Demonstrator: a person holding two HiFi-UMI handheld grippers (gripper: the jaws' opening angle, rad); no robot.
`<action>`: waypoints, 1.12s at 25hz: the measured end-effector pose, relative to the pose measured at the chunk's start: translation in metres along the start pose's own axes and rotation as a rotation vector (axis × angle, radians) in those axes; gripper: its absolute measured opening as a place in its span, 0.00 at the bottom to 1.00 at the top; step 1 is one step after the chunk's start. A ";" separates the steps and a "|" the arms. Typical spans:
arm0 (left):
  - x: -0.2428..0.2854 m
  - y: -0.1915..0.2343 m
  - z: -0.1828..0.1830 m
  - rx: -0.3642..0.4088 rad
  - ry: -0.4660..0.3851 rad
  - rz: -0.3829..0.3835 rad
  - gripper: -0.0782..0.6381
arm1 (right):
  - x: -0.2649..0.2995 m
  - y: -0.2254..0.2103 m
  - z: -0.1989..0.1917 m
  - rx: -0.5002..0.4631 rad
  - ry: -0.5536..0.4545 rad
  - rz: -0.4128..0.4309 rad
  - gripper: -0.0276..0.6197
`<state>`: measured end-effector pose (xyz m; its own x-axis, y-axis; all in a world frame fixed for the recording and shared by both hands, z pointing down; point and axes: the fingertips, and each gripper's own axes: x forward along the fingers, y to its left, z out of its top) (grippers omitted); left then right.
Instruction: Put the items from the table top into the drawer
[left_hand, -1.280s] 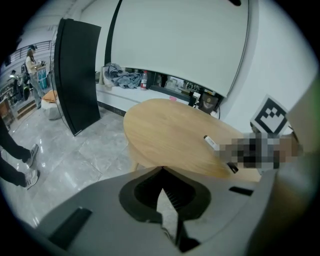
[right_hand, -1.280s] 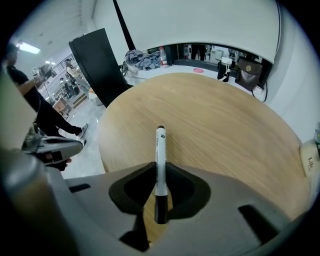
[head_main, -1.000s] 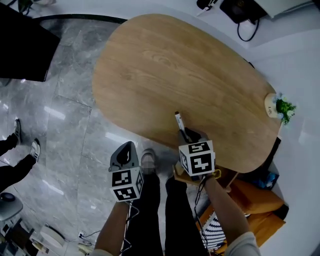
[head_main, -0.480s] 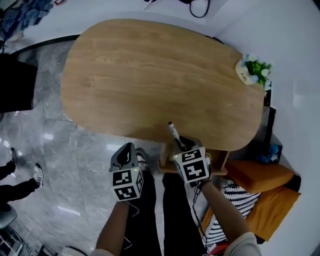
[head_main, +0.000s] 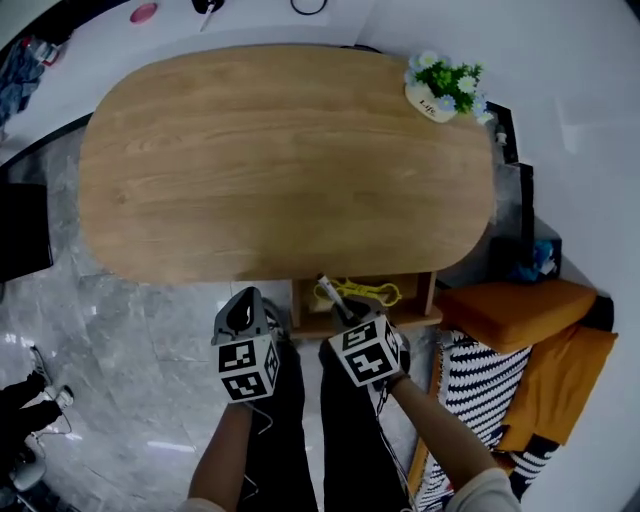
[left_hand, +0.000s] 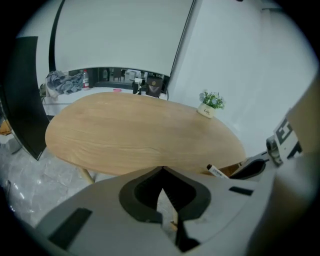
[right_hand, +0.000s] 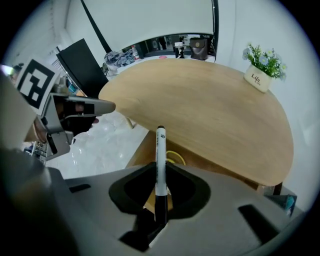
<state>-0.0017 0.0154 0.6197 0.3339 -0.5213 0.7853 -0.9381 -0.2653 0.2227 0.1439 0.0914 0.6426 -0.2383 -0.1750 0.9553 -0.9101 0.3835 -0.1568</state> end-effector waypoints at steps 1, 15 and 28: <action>0.002 -0.004 -0.001 0.007 0.004 -0.003 0.11 | 0.000 -0.002 -0.005 0.001 0.006 0.001 0.14; 0.011 -0.030 -0.021 -0.051 -0.011 0.071 0.11 | 0.004 -0.026 -0.048 -0.171 0.069 0.055 0.14; 0.002 -0.065 -0.042 -0.128 -0.027 0.117 0.11 | -0.010 -0.063 -0.057 -0.312 0.030 0.046 0.23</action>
<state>0.0558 0.0658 0.6312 0.2223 -0.5645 0.7949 -0.9742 -0.0965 0.2039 0.2226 0.1206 0.6566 -0.2628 -0.1259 0.9566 -0.7497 0.6508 -0.1203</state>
